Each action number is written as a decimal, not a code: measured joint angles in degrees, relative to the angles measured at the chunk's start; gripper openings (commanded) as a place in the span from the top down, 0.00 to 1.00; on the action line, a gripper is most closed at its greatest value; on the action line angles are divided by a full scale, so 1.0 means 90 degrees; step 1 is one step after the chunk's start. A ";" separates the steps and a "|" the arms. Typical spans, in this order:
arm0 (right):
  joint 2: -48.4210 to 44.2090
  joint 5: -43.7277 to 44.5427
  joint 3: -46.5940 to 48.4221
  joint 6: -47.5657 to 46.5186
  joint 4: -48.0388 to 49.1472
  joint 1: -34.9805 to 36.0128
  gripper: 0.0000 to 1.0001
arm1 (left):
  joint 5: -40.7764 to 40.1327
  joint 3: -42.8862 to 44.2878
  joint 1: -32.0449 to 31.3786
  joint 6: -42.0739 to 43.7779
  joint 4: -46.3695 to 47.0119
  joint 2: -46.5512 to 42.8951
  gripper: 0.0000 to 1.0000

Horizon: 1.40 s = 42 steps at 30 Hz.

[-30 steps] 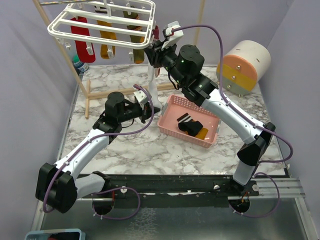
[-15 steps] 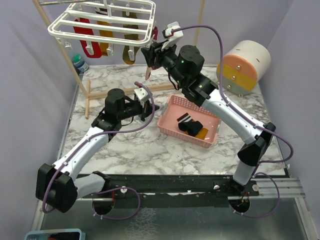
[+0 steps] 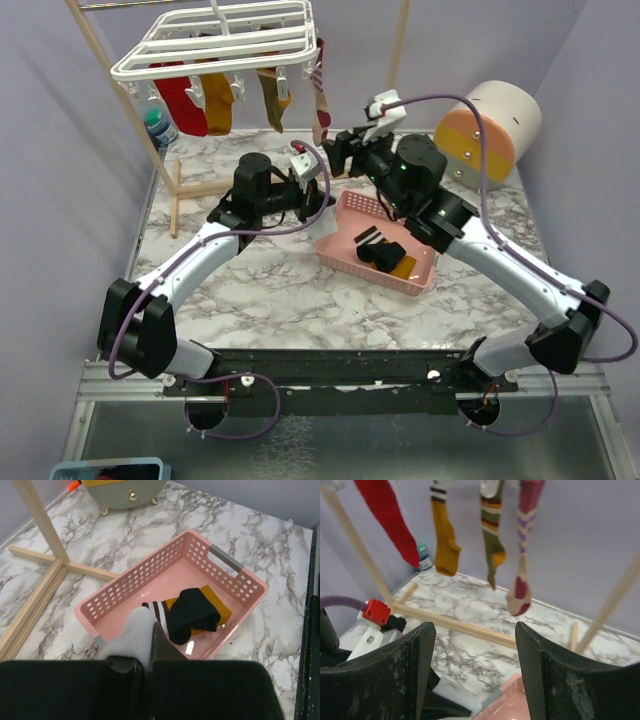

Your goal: Remove the socks clipped to the hanger

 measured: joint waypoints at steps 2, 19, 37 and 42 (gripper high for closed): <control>-0.0505 0.0347 -0.0396 -0.0032 0.0000 -0.0070 0.28 | 0.0083 0.0262 -0.0097 -0.0039 0.0027 0.0296 1.00; -0.2907 0.2693 -0.1962 -0.0539 0.0282 -0.1270 0.24 | 0.0335 0.1596 -0.1605 -0.0357 0.0301 0.1921 0.90; -0.2460 0.2725 -0.2276 -0.0707 0.0573 -0.1620 0.22 | -0.1265 0.1554 -0.1846 -0.0151 -0.2188 0.2259 0.01; -0.2344 0.2703 -0.2276 -0.0692 0.0576 -0.1693 0.21 | -0.1598 0.2089 -0.1846 -0.0036 -0.2977 0.1622 0.01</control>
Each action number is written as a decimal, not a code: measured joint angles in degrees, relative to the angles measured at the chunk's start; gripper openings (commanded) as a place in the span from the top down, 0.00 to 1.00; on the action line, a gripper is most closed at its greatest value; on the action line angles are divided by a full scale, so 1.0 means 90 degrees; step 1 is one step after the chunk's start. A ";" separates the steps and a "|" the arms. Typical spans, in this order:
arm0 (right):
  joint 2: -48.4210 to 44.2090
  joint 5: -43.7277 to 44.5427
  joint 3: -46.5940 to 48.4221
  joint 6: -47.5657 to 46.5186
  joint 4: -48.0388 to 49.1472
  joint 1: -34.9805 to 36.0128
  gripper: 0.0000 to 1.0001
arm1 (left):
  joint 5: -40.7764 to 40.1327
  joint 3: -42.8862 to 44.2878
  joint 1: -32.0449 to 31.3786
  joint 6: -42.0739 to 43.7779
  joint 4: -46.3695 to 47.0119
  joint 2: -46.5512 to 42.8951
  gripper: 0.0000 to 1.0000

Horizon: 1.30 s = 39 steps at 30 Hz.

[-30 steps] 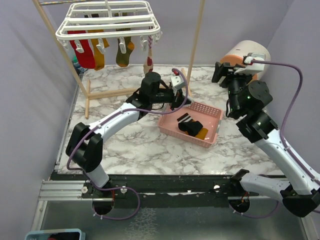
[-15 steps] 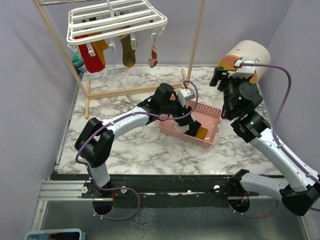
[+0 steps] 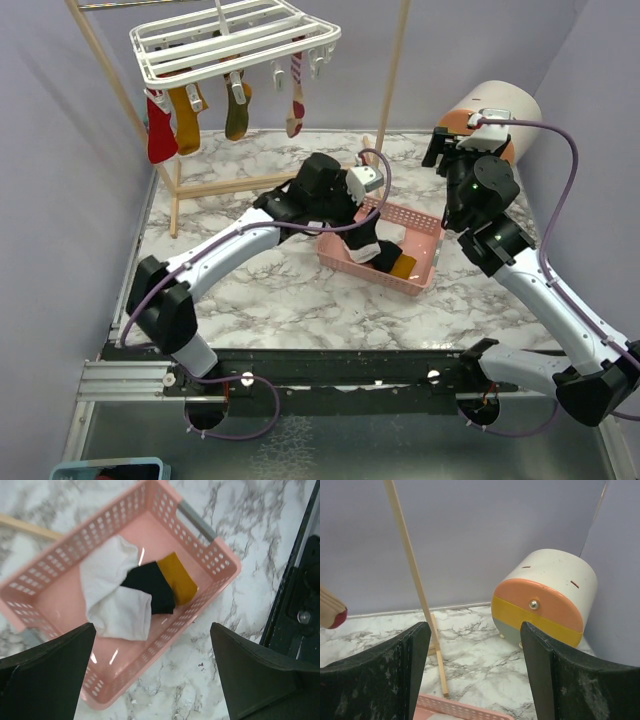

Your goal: Remove the socks clipped to the hanger

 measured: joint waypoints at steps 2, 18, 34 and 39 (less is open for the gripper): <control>0.0051 -0.0022 0.0000 0.0007 0.0000 -0.0007 0.21 | -0.0109 0.0204 0.0000 0.0058 -0.0151 -0.0369 0.01; 0.0097 -0.0233 0.0015 0.0189 -0.0041 -0.0010 0.12 | -0.1515 -0.1462 0.1549 0.0350 0.0818 -0.2611 0.01; -0.0287 -0.0755 0.0015 0.0500 -0.0406 -0.0010 0.06 | -0.0906 -0.1124 0.2630 -0.0809 0.2623 -0.0775 0.05; -0.0323 -0.0801 0.0012 0.0500 -0.0512 -0.0010 0.06 | -0.0865 -0.0573 0.2630 -0.1069 0.3106 0.0036 0.09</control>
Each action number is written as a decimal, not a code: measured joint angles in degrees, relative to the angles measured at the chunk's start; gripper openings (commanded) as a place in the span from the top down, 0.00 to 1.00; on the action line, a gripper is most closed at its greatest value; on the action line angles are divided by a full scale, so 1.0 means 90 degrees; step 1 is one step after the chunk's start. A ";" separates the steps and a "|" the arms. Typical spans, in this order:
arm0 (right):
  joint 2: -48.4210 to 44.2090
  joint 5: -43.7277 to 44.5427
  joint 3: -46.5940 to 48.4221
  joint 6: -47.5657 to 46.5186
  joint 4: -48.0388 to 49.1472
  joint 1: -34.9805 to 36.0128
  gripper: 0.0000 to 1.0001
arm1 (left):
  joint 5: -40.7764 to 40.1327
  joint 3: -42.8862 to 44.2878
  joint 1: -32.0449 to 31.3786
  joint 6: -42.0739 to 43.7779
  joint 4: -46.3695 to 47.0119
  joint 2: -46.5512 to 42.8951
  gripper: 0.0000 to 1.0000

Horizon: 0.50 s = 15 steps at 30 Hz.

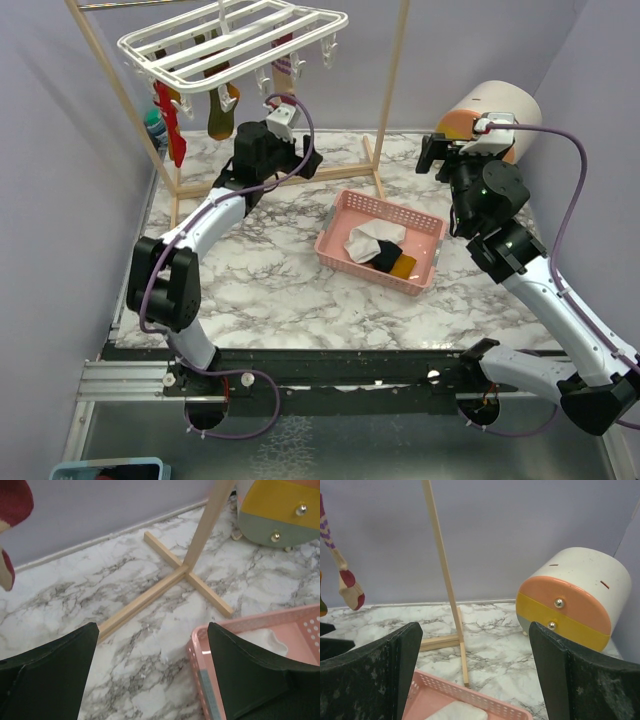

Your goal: Remove the socks clipped to the hanger

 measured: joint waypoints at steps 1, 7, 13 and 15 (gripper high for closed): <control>0.0000 -0.0010 0.0000 -0.0002 -0.0015 0.0000 0.06 | -0.0015 0.0180 0.0000 -0.0034 0.0107 0.0202 0.09; 0.0005 -0.0053 0.0000 -0.0032 -0.0029 0.0000 0.06 | -0.0323 0.1387 0.0000 -0.0148 0.0425 0.1404 0.09; 0.0010 -0.0083 -0.0029 -0.0121 -0.0015 0.0000 0.06 | -0.1472 0.2562 -0.0005 -0.0248 0.0466 0.2438 0.07; 0.0012 -0.0095 -0.0066 -0.0131 -0.0015 0.0000 0.06 | -0.2171 0.2659 -0.0002 -0.0296 0.0476 0.2613 0.05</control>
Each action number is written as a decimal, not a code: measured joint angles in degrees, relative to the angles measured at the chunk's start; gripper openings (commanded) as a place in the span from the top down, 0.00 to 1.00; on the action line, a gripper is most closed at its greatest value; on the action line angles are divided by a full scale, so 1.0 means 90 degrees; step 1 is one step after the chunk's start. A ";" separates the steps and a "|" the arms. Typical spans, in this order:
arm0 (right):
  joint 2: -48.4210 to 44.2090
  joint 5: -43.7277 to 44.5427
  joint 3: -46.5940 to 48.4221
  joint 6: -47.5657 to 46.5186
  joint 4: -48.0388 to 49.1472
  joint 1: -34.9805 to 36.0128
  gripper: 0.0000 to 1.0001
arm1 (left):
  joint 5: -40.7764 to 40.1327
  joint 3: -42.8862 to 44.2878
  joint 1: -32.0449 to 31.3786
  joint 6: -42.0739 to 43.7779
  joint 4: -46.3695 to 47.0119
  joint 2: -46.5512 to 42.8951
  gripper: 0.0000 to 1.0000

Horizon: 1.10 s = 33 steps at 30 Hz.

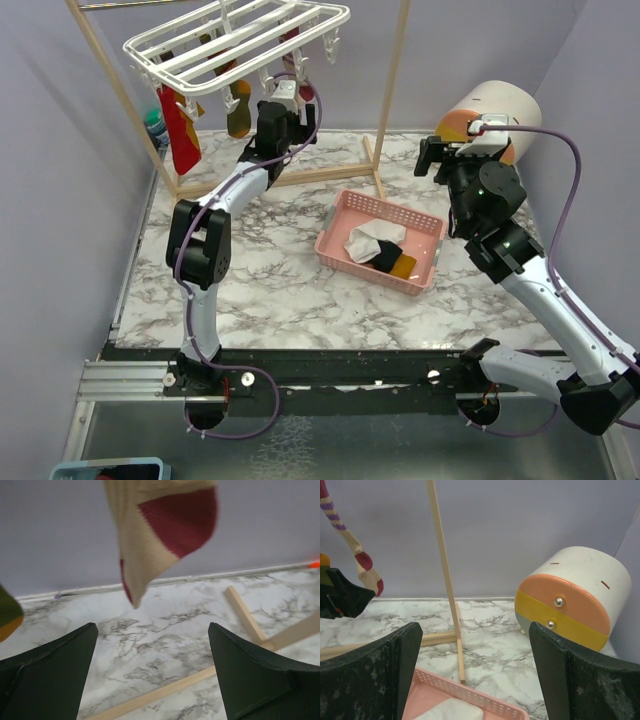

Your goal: Remove the socks clipped to the hanger

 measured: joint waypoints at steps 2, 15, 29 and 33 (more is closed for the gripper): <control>0.0012 -0.0012 -0.0046 -0.0022 0.0000 0.0000 0.05 | -0.0546 0.0000 0.0000 -0.0027 0.0049 0.0117 0.04; 0.0306 -0.0216 -0.0073 -0.0039 0.0041 0.0000 0.05 | -0.0988 0.1477 0.0175 -0.0010 0.0491 0.1826 0.02; 0.0415 -0.0430 -0.0073 0.0017 0.0041 -0.0002 0.06 | -0.0831 0.2686 0.0712 0.0124 0.0631 0.2645 1.00; 0.0520 -0.0444 -0.0073 0.0017 0.0044 -0.0002 0.06 | 0.0301 0.2878 0.0823 0.0323 0.0746 0.2749 1.00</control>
